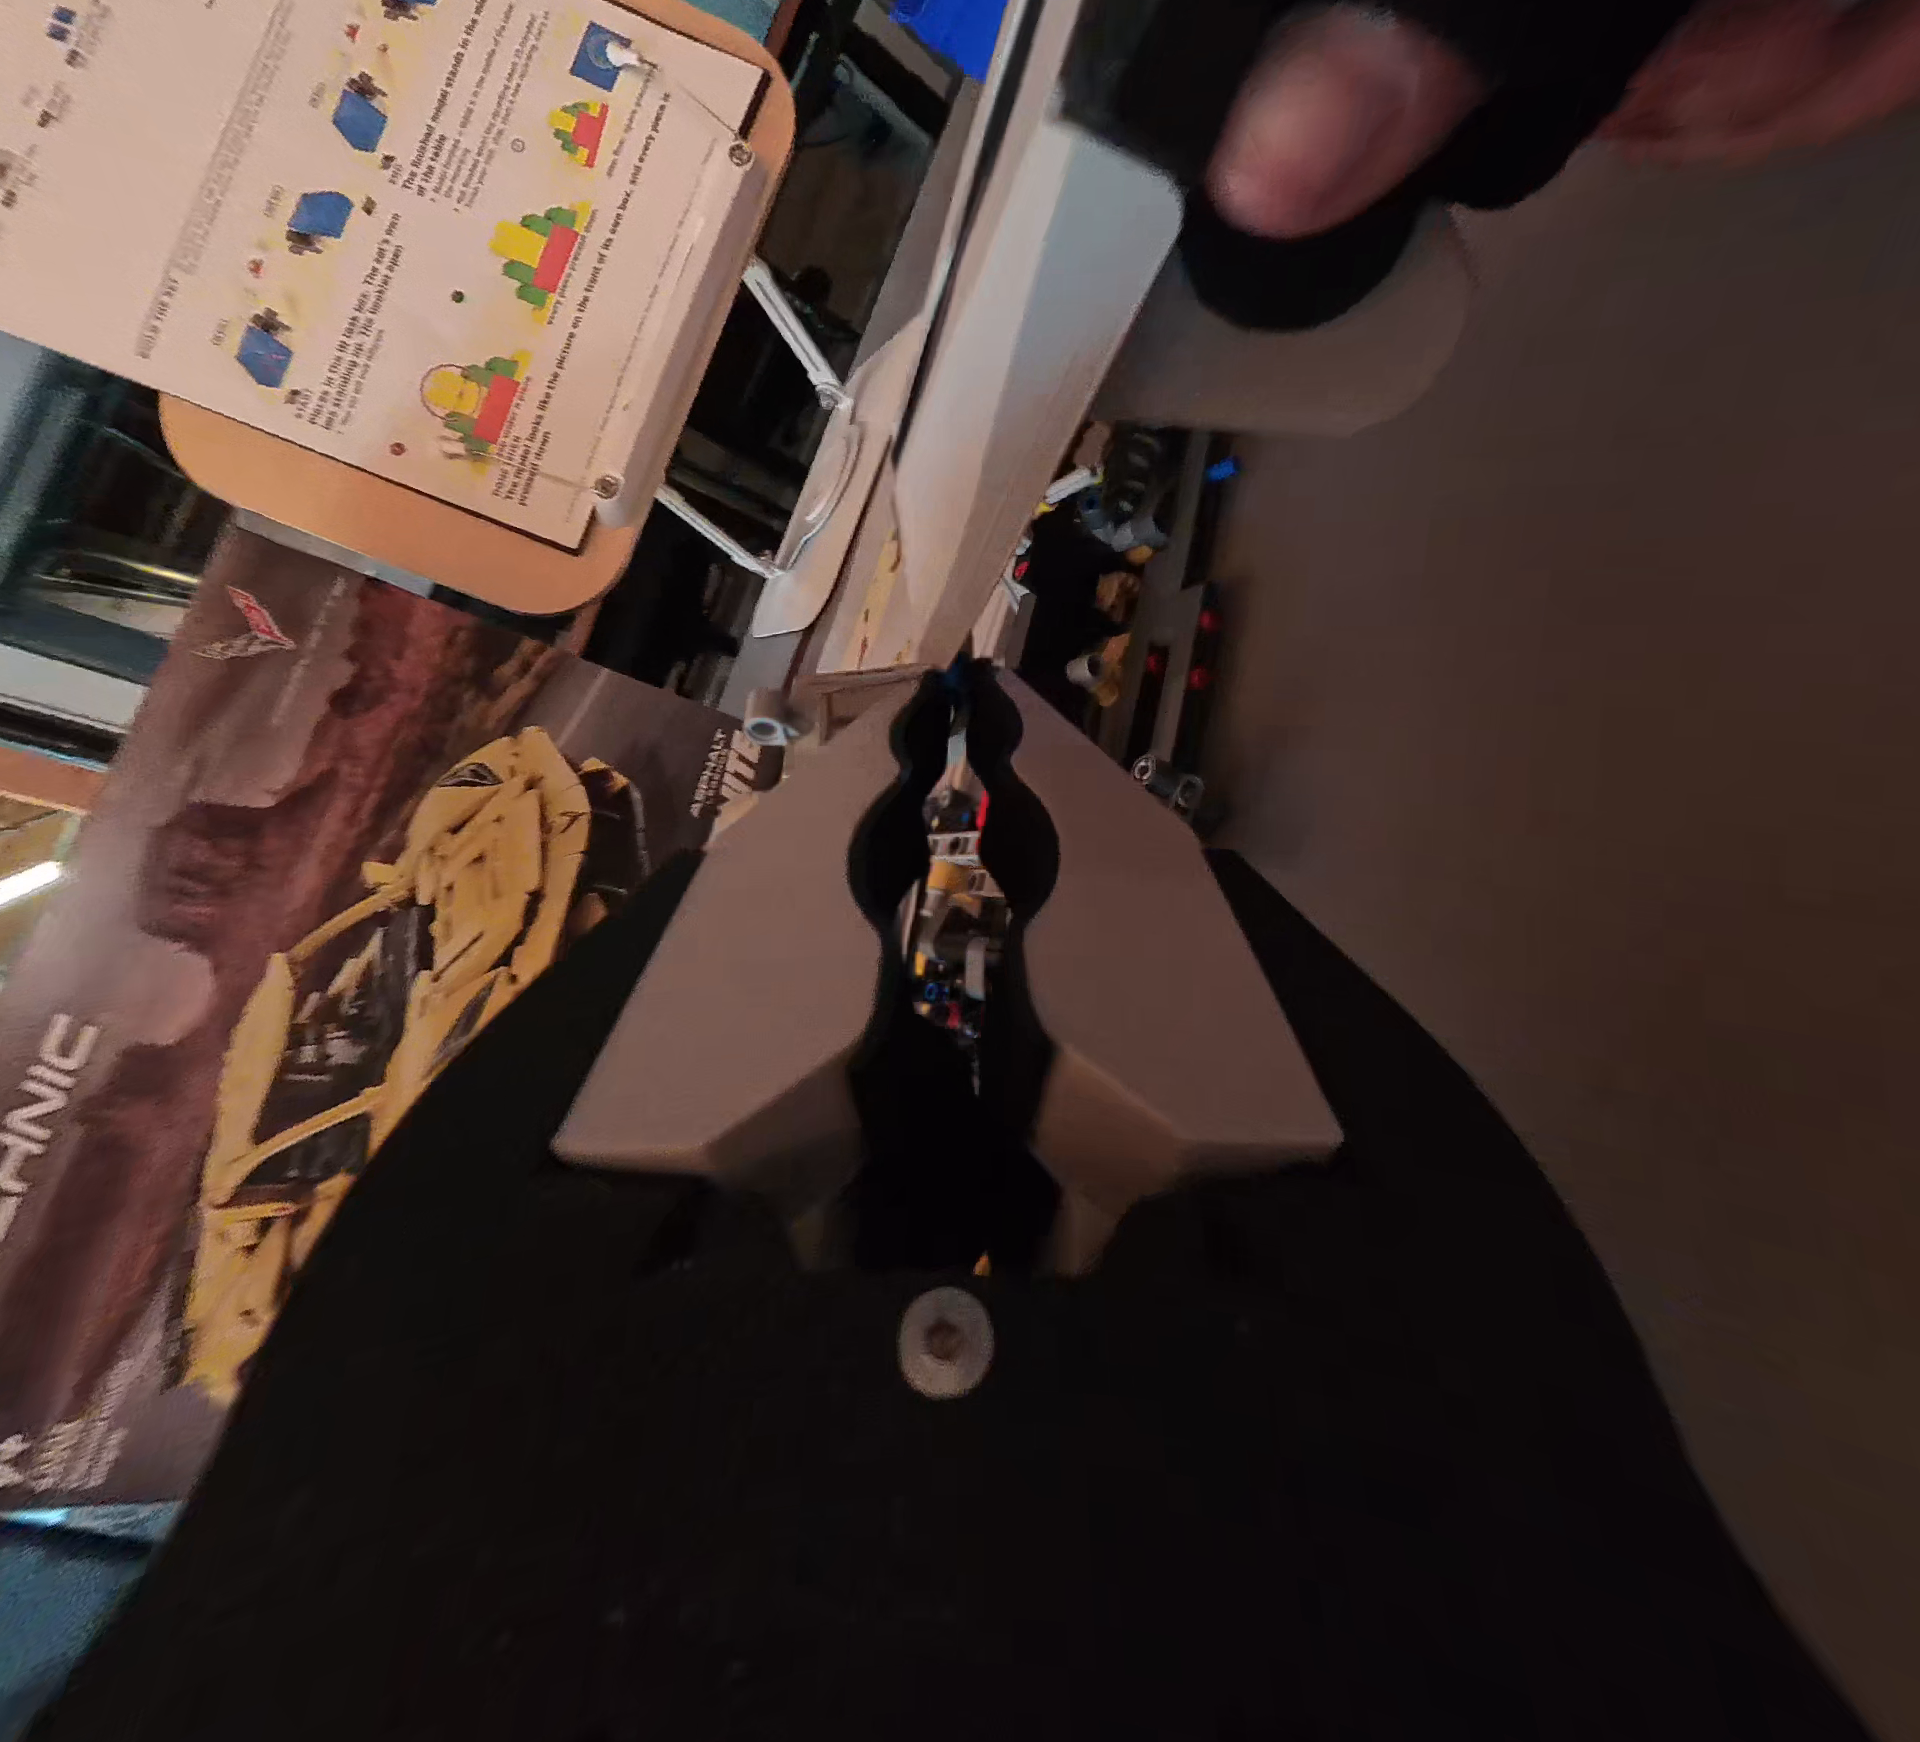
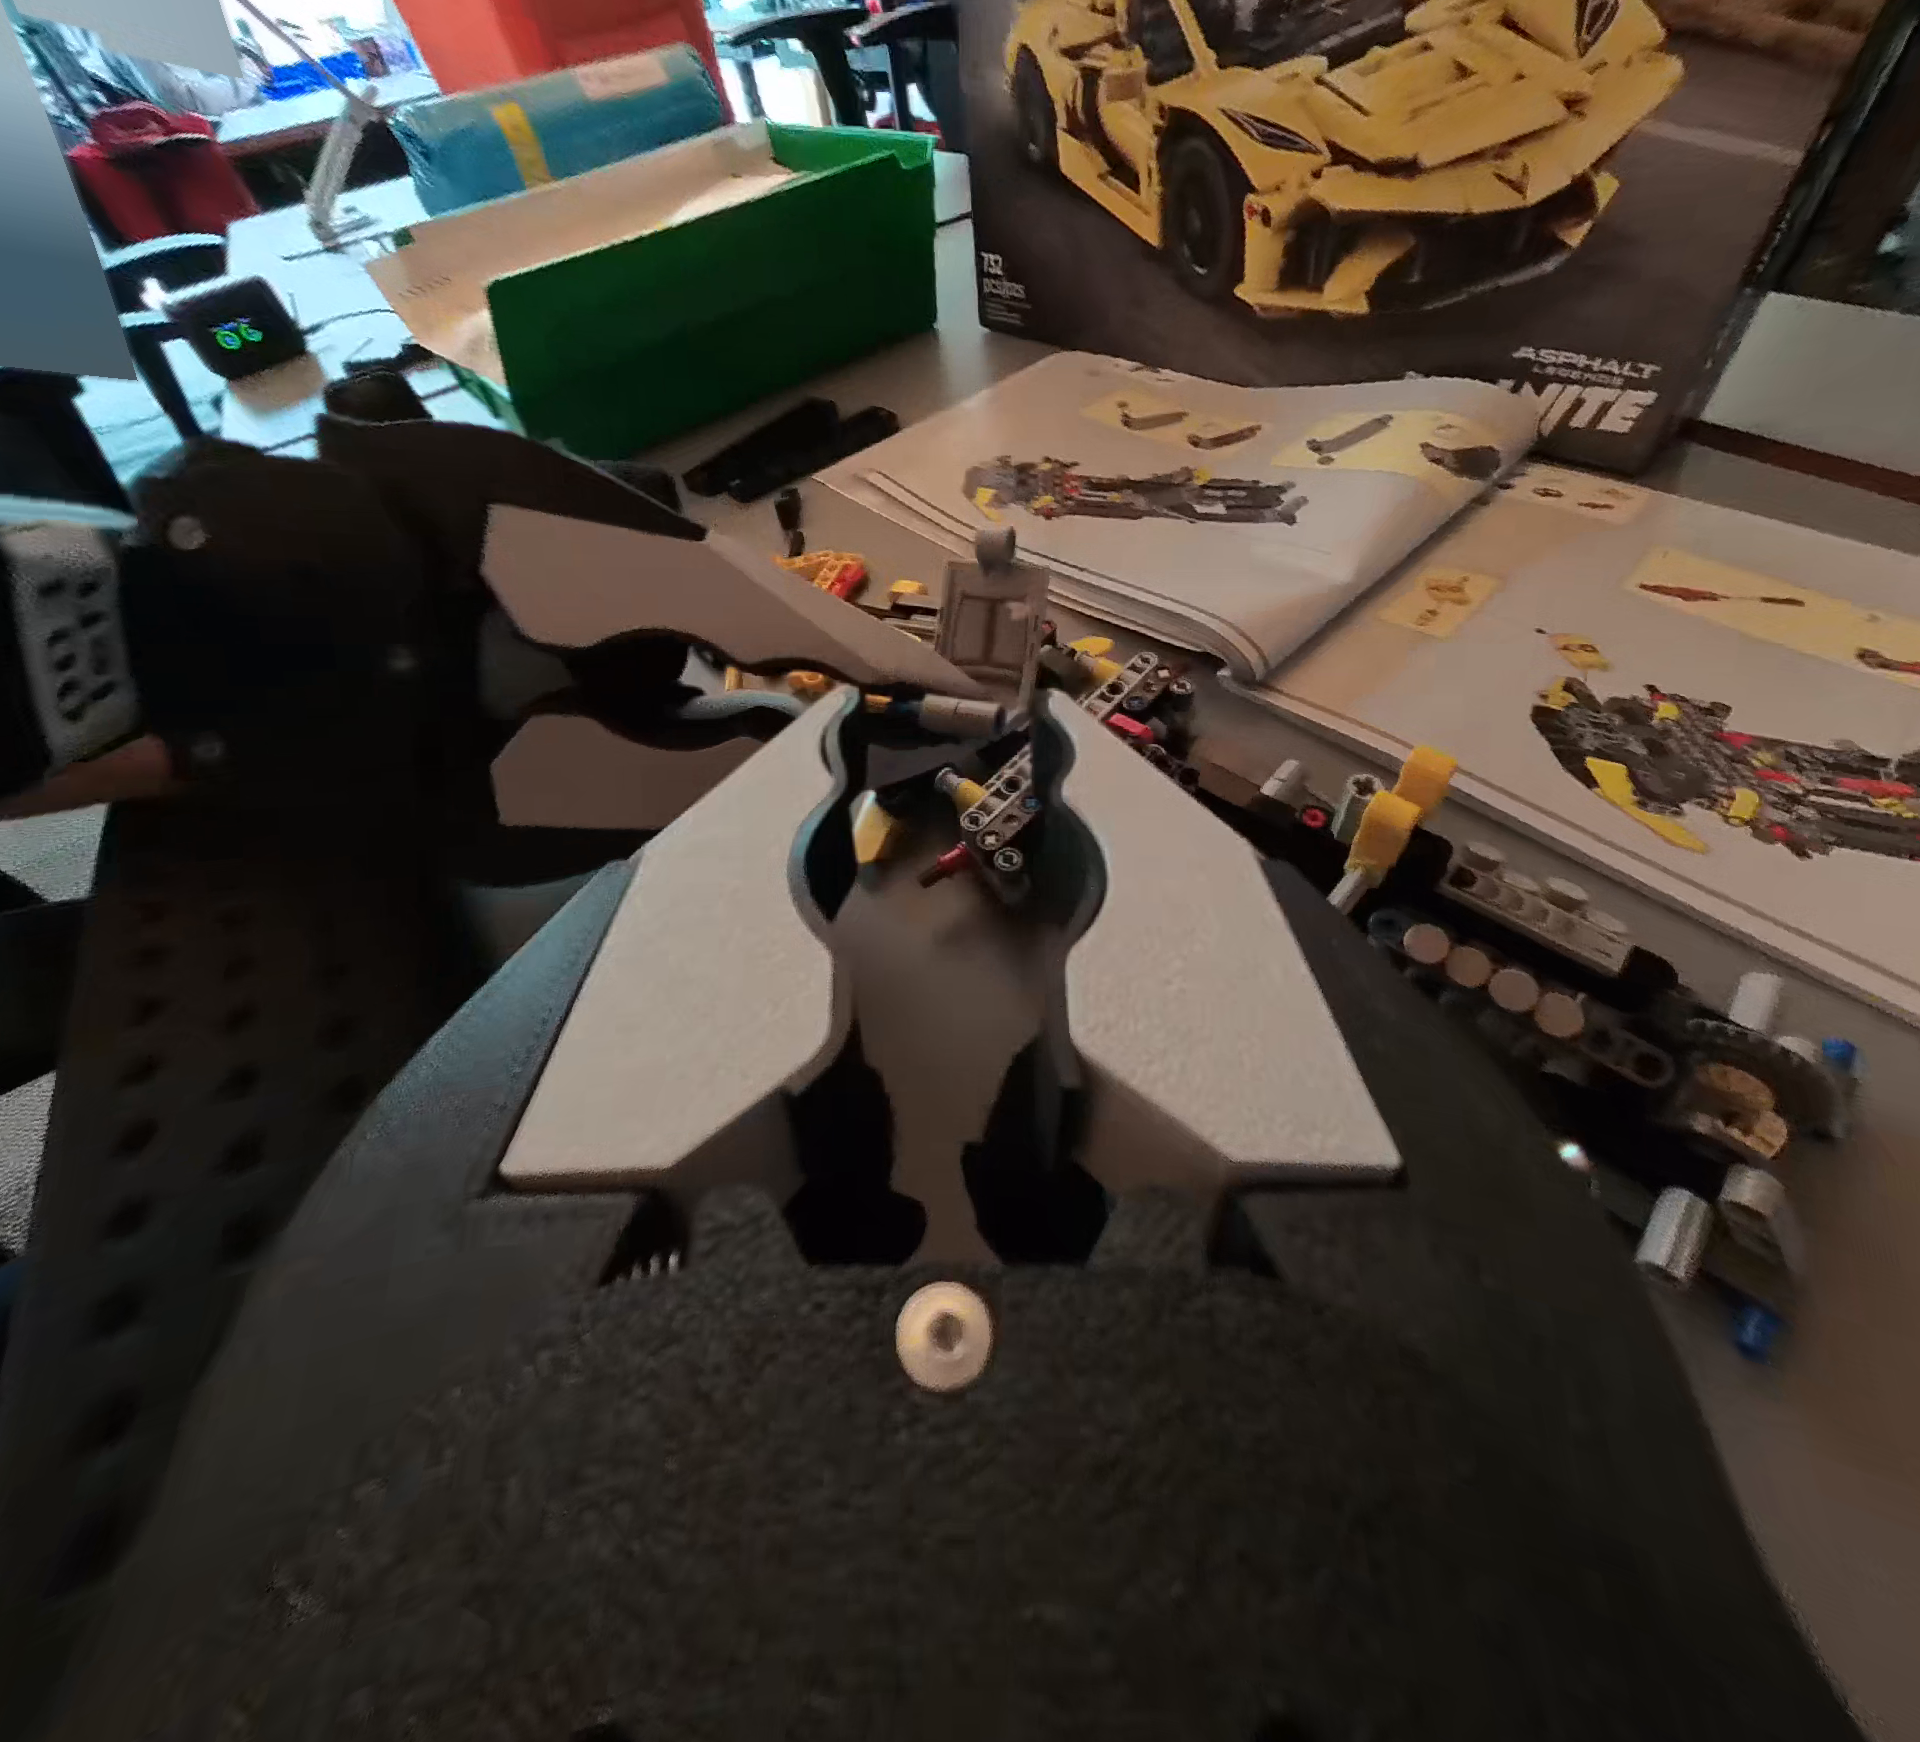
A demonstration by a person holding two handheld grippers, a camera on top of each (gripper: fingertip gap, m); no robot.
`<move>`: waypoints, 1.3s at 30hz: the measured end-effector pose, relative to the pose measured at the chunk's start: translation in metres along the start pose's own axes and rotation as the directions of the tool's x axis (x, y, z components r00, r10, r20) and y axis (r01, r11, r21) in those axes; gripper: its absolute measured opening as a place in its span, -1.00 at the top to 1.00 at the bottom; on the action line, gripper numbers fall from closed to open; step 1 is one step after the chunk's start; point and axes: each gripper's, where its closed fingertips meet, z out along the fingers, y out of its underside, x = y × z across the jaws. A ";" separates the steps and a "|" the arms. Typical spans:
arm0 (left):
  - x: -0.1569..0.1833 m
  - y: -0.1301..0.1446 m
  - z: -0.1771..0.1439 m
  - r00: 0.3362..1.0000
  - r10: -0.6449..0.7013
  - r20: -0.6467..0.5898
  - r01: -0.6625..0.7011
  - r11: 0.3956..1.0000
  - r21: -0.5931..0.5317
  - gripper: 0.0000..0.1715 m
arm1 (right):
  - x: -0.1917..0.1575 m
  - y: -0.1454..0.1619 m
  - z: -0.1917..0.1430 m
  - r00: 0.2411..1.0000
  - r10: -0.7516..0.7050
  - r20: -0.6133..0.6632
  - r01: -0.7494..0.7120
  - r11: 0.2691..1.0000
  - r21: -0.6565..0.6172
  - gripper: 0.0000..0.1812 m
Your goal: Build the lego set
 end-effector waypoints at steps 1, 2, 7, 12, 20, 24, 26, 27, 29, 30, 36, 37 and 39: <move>0.000 -0.001 0.000 1.000 0.020 0.016 -0.020 1.000 -0.008 0.99 | 0.002 0.002 0.002 1.000 0.007 -0.014 -0.007 1.000 -0.011 0.66; -0.001 -0.001 0.001 0.999 0.036 0.035 -0.035 0.999 -0.024 0.99 | 0.003 0.004 0.003 1.000 0.013 -0.024 -0.014 1.000 -0.023 0.67; -0.003 0.003 0.003 0.996 0.055 0.071 -0.048 0.995 -0.086 0.99 | 0.002 0.006 0.005 0.998 0.006 -0.057 -0.008 0.999 -0.036 0.74; -0.002 0.003 0.004 0.997 0.042 0.070 -0.035 0.995 -0.092 0.99 | 0.002 0.006 0.007 0.990 -0.089 -0.109 0.083 0.995 -0.058 0.70; 0.001 0.002 0.004 0.996 0.051 0.072 -0.044 0.994 -0.102 0.99 | 0.004 0.011 0.008 0.990 -0.088 -0.111 0.077 0.993 -0.093 0.74; 0.000 0.001 0.005 0.994 0.070 0.085 -0.061 0.993 -0.100 0.99 | 0.005 0.011 0.006 0.982 -0.131 -0.134 0.116 0.987 -0.115 0.76; -0.002 0.000 0.005 0.994 0.068 0.089 -0.060 0.994 -0.094 0.99 | 0.006 0.009 0.006 0.983 -0.125 -0.138 0.111 0.988 -0.104 0.75; -0.001 0.000 0.005 0.994 0.072 0.086 -0.064 0.993 -0.095 0.99 | 0.006 0.009 0.006 0.984 -0.116 -0.136 0.103 0.989 -0.102 0.75; 0.001 0.001 0.006 0.996 0.075 0.058 -0.070 0.995 -0.071 0.99 | 0.007 0.011 0.008 0.992 -0.063 -0.111 0.053 0.994 -0.093 0.75; 0.004 0.000 0.006 0.997 0.065 0.030 -0.064 0.997 -0.034 0.99 | 0.006 0.013 0.007 0.996 -0.041 -0.083 0.034 0.996 -0.086 0.75; 0.024 -0.030 -0.027 0.968 -0.010 -0.249 0.090 0.947 0.309 1.00 | 0.000 0.003 -0.038 0.915 0.256 0.311 -0.258 0.965 -0.035 0.61; 0.023 -0.039 -0.034 0.960 -0.036 -0.278 0.138 0.924 0.356 1.00 | 0.000 0.000 -0.044 0.856 0.356 0.375 -0.362 0.931 -0.057 0.62; 0.024 -0.051 -0.042 0.937 -0.062 -0.343 0.208 0.889 0.409 1.00 | -0.012 0.003 -0.052 0.740 0.453 0.497 -0.442 0.885 -0.149 0.67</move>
